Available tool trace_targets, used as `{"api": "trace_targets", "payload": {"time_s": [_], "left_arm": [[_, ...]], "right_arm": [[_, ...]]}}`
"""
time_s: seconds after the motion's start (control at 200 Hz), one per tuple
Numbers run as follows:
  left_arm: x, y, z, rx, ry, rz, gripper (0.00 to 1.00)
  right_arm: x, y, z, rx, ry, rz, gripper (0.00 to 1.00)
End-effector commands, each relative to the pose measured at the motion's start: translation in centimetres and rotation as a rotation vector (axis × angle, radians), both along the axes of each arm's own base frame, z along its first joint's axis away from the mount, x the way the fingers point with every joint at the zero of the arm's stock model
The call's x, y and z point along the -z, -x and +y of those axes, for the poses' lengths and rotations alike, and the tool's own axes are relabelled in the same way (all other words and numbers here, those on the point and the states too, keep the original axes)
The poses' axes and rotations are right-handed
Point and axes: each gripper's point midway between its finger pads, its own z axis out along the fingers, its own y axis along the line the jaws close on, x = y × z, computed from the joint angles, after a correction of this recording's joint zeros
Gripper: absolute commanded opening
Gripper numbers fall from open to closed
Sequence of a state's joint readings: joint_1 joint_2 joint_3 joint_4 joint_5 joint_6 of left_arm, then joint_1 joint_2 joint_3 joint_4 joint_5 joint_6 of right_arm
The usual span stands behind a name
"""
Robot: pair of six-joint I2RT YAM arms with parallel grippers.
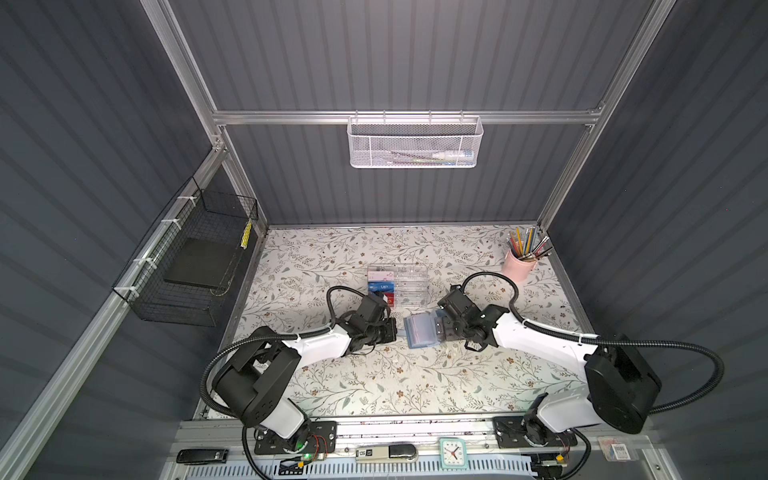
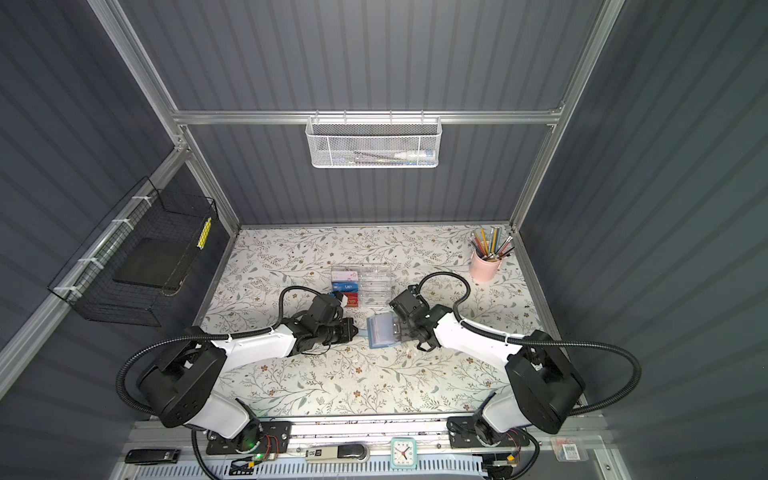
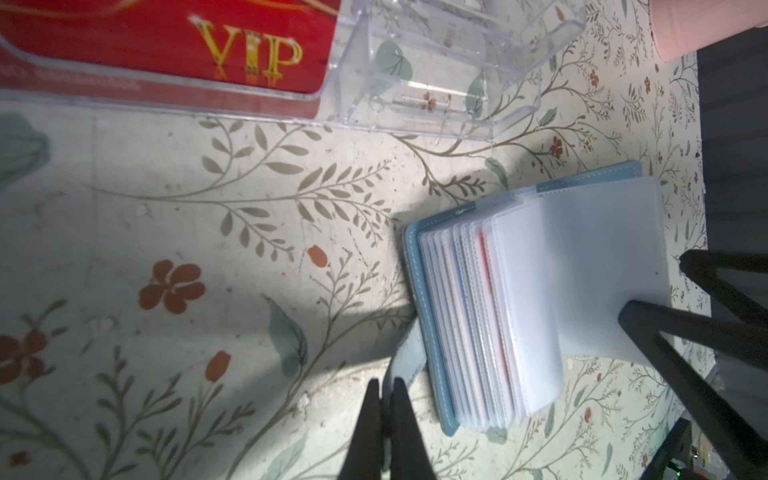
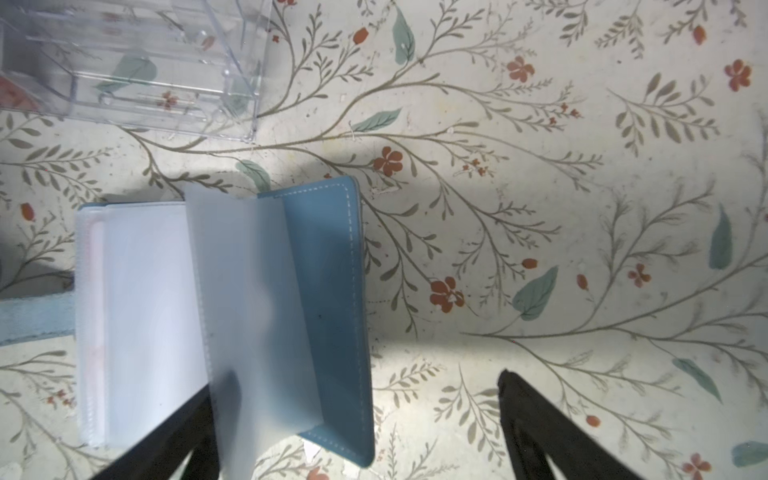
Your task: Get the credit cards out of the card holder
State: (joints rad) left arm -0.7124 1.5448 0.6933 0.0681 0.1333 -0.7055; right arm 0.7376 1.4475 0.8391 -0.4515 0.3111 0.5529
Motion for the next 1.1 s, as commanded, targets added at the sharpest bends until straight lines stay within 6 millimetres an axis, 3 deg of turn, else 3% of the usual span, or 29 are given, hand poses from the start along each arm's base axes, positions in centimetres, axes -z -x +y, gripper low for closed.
{"api": "trace_targets", "payload": {"time_s": [0.0,0.35,0.7,1.096], "left_arm": [[-0.1,0.1,0.2,0.017,0.000,-0.006,0.00],[-0.1,0.2,0.3,0.018,-0.004,-0.009,0.00],[-0.4,0.2,0.5,0.015,-0.004,-0.016,0.00],[-0.3,0.3,0.9,0.009,-0.003,-0.015,0.00]], "right_arm": [[0.0,-0.1,0.6,-0.018,0.003,0.018,0.97],[-1.6,-1.0,1.9,-0.052,0.083,-0.022,0.96],[-1.8,-1.7,4.9,-0.111,0.133,-0.031,0.92],[-1.8,-0.7,7.9,-0.176,0.069,-0.017,0.91]]}}
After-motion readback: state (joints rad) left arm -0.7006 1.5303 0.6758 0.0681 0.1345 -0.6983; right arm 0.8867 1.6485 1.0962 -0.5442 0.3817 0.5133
